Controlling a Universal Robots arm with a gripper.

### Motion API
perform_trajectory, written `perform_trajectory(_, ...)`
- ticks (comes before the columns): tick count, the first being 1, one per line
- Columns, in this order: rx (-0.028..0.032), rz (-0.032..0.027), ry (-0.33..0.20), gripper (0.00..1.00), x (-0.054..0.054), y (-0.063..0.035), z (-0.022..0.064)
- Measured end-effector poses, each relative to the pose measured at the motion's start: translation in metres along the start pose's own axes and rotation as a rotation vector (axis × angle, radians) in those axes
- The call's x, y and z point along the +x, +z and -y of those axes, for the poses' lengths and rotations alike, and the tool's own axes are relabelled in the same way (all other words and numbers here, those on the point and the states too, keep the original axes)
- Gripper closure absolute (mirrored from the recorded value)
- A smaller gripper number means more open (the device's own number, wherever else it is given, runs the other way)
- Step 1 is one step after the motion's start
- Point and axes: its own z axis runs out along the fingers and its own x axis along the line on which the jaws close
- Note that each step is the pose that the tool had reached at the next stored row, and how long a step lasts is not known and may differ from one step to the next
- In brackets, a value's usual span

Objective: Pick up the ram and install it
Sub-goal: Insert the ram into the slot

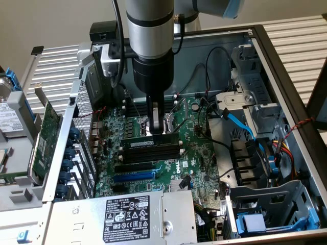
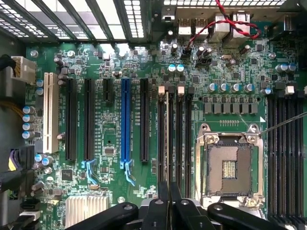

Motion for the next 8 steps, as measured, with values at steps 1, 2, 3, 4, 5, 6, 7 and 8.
perform_trajectory(1, -0.0001, -0.0001, 0.0, 0.88, 0.0, 0.0006, 0.0)
perform_trajectory(2, 0.0, 0.0, 0.0, 0.88, 0.0, 0.0013, 0.0)
perform_trajectory(3, 0.0, 0.0, 0.0, 0.88, 0.0, 0.0018, 0.0)
perform_trajectory(4, 0.0, 0.0, 0.0, 0.88, 0.0, 0.0023, 0.0)
perform_trajectory(5, -0.0001, -0.0002, 0.0, 0.88, 0.0001, 0.0025, 0.0)
perform_trajectory(6, -0.0001, -0.0002, 0.0, 0.88, 0.0002, 0.0026, 0.0)
perform_trajectory(7, 0.0, 0.0, 0.0, 0.88, 0.0003, 0.0029, 0.0)
perform_trajectory(8, 0.0, 0.0, 0.0, 0.88, 0.0005, 0.003, 0.0001)
